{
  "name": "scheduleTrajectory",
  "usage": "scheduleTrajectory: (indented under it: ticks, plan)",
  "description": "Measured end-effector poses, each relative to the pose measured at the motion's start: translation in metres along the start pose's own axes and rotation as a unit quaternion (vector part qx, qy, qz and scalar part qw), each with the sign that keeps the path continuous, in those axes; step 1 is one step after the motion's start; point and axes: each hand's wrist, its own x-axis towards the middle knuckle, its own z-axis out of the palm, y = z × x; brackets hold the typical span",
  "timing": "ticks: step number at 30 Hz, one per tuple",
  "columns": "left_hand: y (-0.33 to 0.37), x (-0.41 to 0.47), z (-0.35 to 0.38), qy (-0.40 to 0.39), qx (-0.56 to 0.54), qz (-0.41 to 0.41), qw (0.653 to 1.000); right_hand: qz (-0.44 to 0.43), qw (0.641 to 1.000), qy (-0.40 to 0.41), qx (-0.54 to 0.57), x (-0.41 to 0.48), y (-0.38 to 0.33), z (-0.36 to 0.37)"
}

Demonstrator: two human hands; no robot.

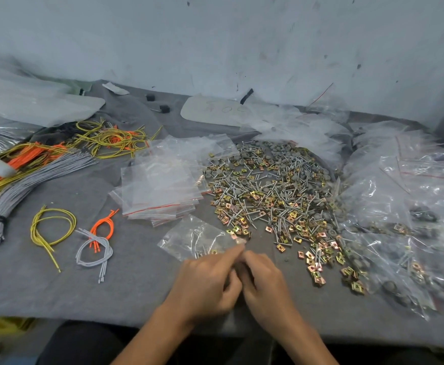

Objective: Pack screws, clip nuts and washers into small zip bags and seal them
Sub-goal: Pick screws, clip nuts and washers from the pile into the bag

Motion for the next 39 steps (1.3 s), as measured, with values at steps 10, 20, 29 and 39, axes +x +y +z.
scheduleTrajectory:
  ticks: [10, 20, 29, 39]
  plan:
    - [0.002, -0.022, -0.002, 0.034, -0.011, -0.061, 0.997, -0.017, 0.999, -0.023, -0.034, -0.001, 0.003, 0.001]
    - [-0.006, 0.007, 0.002, 0.003, -0.023, -0.249, 0.968, -0.012, 0.999, -0.040, -0.005, 0.001, 0.003, 0.002]
    - [-0.006, 0.007, 0.009, 0.071, -0.033, -0.213, 0.974, -0.013, 0.999, 0.015, 0.040, 0.004, 0.011, -0.004]
    - [-0.011, 0.006, 0.007, 0.072, -0.168, -0.278, 0.943, -0.010, 0.998, 0.035, 0.049, 0.008, 0.024, -0.003]
